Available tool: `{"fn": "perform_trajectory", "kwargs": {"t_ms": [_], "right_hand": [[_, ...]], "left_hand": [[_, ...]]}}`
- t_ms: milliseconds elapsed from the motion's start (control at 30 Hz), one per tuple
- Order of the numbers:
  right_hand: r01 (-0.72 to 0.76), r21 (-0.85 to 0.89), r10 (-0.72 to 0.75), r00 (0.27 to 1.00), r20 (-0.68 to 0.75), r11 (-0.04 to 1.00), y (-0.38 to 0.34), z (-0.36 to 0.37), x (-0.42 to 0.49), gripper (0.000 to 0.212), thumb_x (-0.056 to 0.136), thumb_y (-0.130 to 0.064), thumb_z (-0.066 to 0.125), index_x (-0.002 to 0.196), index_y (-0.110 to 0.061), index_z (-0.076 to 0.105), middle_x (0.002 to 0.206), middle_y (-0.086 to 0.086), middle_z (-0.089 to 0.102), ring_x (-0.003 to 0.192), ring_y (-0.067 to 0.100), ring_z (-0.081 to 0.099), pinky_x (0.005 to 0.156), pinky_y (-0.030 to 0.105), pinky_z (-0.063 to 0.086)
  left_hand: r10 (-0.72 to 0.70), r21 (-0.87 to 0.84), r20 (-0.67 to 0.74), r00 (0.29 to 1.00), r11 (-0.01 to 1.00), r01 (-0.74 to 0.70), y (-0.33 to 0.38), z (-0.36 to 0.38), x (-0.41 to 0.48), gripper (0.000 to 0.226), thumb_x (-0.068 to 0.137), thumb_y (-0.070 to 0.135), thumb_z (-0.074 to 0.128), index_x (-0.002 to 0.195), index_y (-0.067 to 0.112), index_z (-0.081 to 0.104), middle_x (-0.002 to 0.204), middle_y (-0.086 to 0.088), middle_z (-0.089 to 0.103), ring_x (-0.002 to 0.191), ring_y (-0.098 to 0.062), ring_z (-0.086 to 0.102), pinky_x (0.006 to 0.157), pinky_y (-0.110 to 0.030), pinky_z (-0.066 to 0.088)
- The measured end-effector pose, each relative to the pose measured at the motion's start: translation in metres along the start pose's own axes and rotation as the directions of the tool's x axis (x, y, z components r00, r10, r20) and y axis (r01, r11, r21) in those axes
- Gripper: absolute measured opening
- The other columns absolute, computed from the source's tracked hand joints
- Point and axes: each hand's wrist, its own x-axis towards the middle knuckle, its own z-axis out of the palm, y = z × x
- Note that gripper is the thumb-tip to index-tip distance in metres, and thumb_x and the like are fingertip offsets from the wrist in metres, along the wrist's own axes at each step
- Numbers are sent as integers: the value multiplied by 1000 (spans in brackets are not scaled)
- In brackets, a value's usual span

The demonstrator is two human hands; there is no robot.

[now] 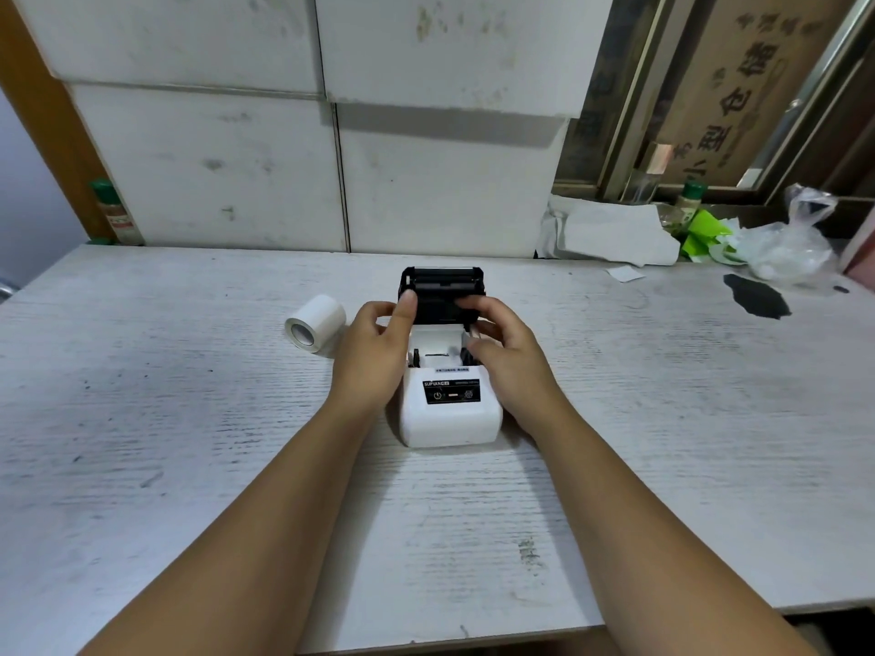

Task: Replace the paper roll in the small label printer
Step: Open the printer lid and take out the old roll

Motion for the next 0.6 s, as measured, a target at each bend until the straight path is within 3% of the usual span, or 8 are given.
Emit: {"fn": "perform_trajectory", "kwargs": {"t_ms": [133, 267, 367, 467, 600], "right_hand": [[-27, -6, 27, 1000, 3, 1000, -1, 3, 1, 53, 76, -19, 49, 114, -55, 56, 133, 8, 54, 119, 25, 57, 101, 45, 48], [-23, -43, 23, 1000, -3, 999, 1, 3, 5, 61, 75, -19, 50, 129, -48, 51, 129, 11, 53, 111, 21, 58, 101, 42, 47], [-30, -58, 30, 1000, -9, 998, 1, -1, 7, 57, 83, -12, 51, 130, -43, 54, 120, 7, 58, 98, 18, 61, 91, 33, 50], [-64, -48, 63, 998, -12, 997, 3, -3, 10, 51, 87, -7, 50, 126, -37, 60, 94, -12, 61, 83, 9, 59, 82, 26, 47], [-82, -84, 82, 997, -4, 993, 1, -2, 9, 41, 87, -9, 52, 119, -30, 66, 109, -8, 66, 96, 10, 62, 88, 26, 47]], "left_hand": [[5, -5, -1, 1000, 1000, -5, -4, 2, 0, 22, 91, 41, 49, 104, 25, 55, 91, 8, 64, 85, -16, 65, 85, -40, 52], [21, -22, -32, 999, 1000, -22, -3, 2, -1, 15, 91, 22, 51, 106, 19, 48, 89, 10, 56, 69, -5, 55, 60, -23, 42], [70, 10, -84, 994, 998, -70, -2, 2, -2, 5, 89, 19, 53, 93, 16, 51, 91, 7, 55, 67, -1, 51, 52, -9, 38], [132, 80, -92, 987, 989, -124, 0, 2, -4, 11, 87, 20, 54, 77, 22, 57, 103, 4, 54, 68, 0, 52, 56, -6, 37], [202, 110, -47, 978, 974, -196, 3, 1, -12, 22, 87, 21, 55, 70, 35, 56, 93, 10, 56, 77, -5, 52, 70, -15, 39]]}}
